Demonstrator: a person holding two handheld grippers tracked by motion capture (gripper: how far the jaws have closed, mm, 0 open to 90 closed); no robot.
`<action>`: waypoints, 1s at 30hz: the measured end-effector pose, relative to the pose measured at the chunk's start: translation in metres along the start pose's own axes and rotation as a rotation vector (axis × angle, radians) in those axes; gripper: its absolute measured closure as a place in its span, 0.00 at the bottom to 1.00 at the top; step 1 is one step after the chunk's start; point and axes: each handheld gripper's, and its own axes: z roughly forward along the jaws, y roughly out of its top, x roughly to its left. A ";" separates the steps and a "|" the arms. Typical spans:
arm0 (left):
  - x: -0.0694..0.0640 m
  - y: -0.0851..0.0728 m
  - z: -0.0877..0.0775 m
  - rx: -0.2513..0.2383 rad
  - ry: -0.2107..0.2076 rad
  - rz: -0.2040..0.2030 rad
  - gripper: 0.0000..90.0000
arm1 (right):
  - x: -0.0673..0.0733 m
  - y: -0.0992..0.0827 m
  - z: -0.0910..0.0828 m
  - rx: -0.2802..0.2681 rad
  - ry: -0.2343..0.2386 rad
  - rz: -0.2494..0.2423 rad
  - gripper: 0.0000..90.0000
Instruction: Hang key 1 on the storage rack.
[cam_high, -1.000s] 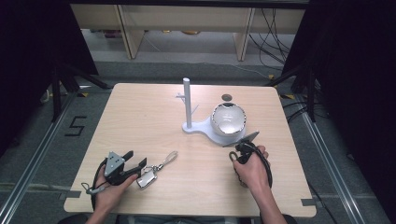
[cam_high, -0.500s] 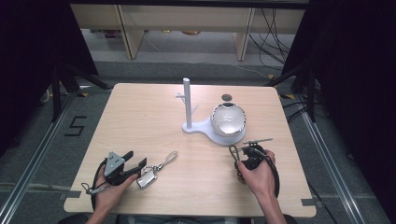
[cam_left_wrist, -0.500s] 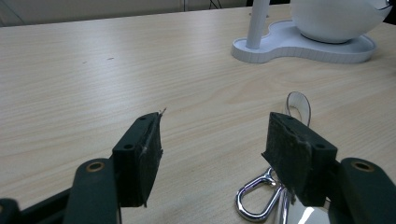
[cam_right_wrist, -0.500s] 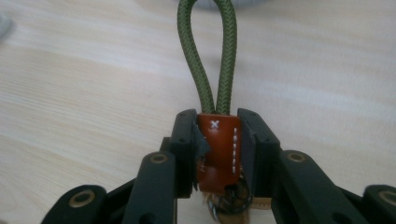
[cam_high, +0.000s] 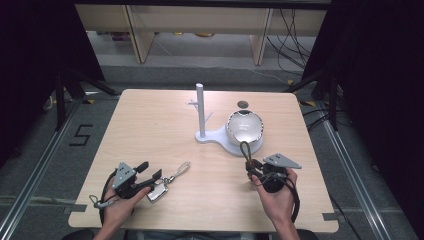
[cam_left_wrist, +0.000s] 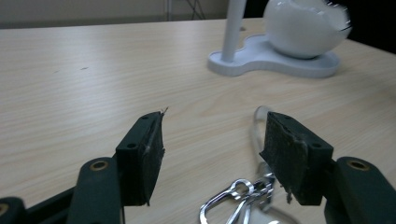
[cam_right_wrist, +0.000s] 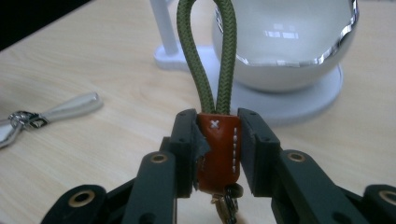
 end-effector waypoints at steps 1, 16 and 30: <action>-0.004 0.005 0.000 -0.012 -0.030 -0.017 0.42 | 0.003 0.000 0.001 -0.026 0.009 -0.005 0.77; -0.056 0.081 0.010 -0.113 -0.318 0.028 0.52 | 0.042 0.014 0.001 -0.258 0.060 -0.119 0.77; -0.076 0.103 0.039 -0.125 -0.386 0.037 0.56 | 0.051 0.020 0.007 -0.291 0.086 -0.137 0.77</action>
